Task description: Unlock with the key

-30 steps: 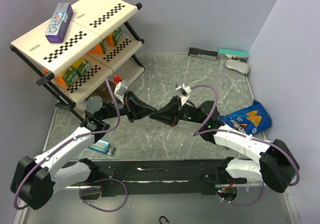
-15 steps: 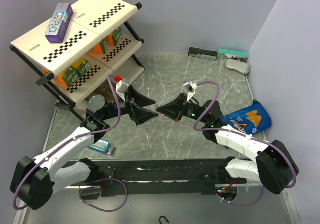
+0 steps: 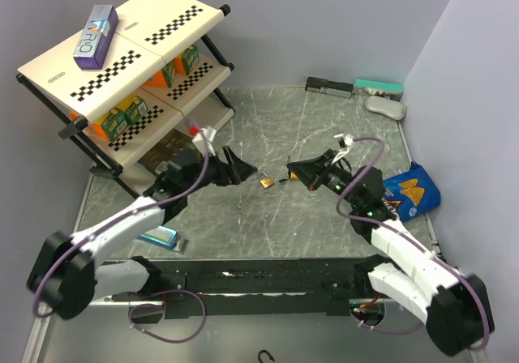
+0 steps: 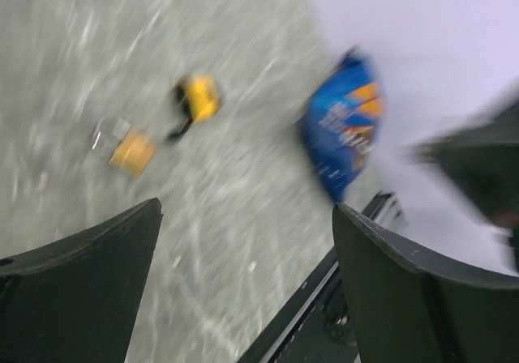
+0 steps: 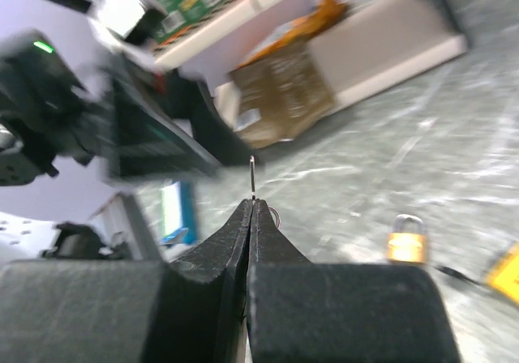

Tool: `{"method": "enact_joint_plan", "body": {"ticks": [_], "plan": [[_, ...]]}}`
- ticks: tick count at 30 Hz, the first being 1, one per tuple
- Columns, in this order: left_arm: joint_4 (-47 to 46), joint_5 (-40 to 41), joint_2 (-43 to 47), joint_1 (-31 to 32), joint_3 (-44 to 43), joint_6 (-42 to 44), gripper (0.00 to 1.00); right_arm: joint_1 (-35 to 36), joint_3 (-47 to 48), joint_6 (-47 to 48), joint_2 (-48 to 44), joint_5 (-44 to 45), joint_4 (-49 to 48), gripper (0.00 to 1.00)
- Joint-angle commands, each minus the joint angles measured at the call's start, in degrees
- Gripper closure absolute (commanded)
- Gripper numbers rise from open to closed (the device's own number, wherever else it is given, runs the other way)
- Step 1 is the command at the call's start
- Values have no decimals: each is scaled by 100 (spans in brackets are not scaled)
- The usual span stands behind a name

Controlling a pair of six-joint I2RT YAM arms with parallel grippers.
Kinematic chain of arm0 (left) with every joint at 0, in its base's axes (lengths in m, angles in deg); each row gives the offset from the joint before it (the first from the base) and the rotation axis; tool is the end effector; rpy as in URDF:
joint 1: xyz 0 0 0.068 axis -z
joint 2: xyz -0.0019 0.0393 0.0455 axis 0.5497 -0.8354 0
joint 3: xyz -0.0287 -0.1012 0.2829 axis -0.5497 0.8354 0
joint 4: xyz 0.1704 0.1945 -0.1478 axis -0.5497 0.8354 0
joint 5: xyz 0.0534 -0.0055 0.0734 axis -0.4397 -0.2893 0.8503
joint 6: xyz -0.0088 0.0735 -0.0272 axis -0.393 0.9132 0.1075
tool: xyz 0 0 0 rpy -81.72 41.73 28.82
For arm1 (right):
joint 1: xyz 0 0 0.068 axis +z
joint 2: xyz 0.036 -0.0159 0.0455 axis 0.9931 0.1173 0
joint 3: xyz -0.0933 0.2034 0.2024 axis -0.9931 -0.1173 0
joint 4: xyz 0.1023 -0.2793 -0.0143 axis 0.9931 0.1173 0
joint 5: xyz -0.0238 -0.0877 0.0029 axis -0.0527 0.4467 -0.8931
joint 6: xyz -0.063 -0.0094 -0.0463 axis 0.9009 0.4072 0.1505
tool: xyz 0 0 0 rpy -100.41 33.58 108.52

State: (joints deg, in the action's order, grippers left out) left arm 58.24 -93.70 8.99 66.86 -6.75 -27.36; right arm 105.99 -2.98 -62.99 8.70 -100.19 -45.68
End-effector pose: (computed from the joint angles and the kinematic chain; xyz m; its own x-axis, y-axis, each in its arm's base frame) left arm 0.2518 -0.1884 0.2799 -0.6342 -0.3846 -0.6707 0.4308 0.5445 -0.7197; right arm 0.2197 0.1283 0.2900 -0.3244 0.3686 -0.8711 -0.7289 0.4896 0.4786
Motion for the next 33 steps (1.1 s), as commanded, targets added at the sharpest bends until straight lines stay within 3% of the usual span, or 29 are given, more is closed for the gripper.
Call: {"method": "enact_joint_plan", "body": {"ticks": [1, 4, 14, 33], "plan": [[533, 485, -843, 321, -271, -536, 10, -223, -55, 726, -838, 688, 1237, 100], [691, 617, -1458, 497, -631, -607, 9, -356, -126, 876, -1435, 794, 1624, 100], [559, 749, -3259, 507, -1378, -914, 7, -655, -328, 1227, -2104, 829, 2248, 100], [849, 942, -4527, 515, -2548, -502, 6, -857, -469, 1412, -2281, 829, 2345, 100]]}}
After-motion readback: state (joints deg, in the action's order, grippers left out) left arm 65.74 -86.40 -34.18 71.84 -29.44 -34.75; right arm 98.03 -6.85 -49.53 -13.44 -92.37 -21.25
